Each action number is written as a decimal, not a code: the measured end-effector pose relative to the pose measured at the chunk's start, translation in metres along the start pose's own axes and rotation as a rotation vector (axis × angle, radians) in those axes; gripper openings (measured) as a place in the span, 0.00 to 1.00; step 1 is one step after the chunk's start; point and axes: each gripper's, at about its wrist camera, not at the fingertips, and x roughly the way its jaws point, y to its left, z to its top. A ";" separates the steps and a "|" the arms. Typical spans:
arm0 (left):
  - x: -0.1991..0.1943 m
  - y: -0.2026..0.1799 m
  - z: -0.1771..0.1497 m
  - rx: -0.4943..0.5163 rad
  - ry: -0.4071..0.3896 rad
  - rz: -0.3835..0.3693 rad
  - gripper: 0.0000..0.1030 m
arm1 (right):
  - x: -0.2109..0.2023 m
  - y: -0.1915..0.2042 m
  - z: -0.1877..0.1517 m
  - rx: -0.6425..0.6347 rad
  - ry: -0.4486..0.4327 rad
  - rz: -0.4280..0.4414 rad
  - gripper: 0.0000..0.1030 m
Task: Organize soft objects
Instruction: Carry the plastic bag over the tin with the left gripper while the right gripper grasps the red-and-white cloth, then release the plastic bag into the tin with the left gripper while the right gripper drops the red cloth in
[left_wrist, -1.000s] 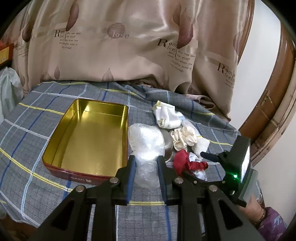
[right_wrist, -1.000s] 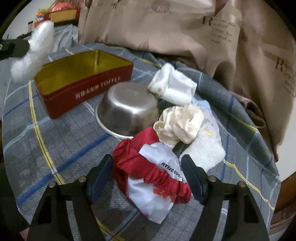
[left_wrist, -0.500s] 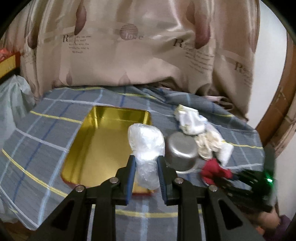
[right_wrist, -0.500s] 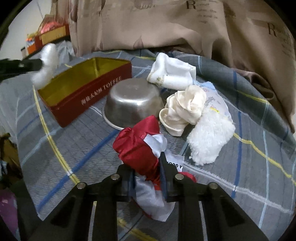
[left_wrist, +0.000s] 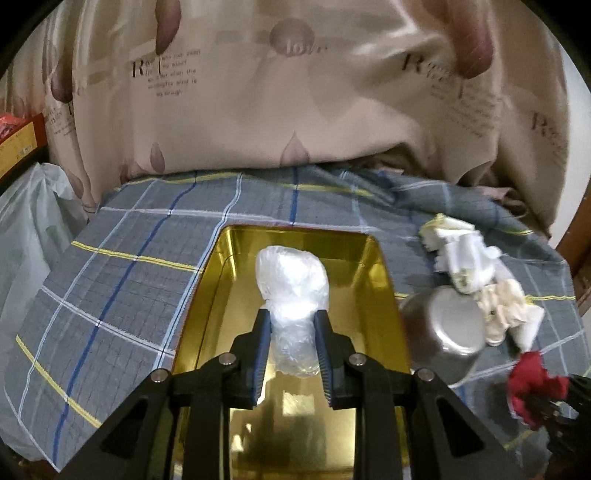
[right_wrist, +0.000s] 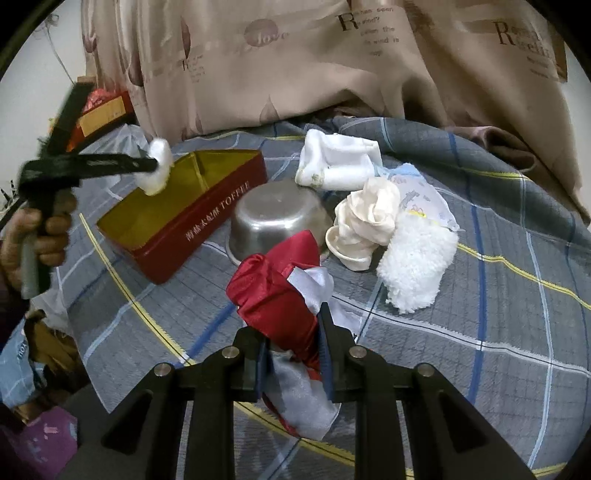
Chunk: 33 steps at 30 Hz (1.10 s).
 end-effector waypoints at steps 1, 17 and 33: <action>0.005 0.002 0.001 0.000 0.009 0.002 0.24 | -0.001 0.001 0.001 0.004 -0.005 0.004 0.20; 0.032 0.005 0.003 0.062 0.067 0.062 0.34 | -0.024 0.015 0.025 0.063 -0.082 0.086 0.20; -0.079 0.043 -0.013 -0.102 -0.077 0.088 0.51 | 0.015 0.077 0.133 0.044 -0.112 0.295 0.20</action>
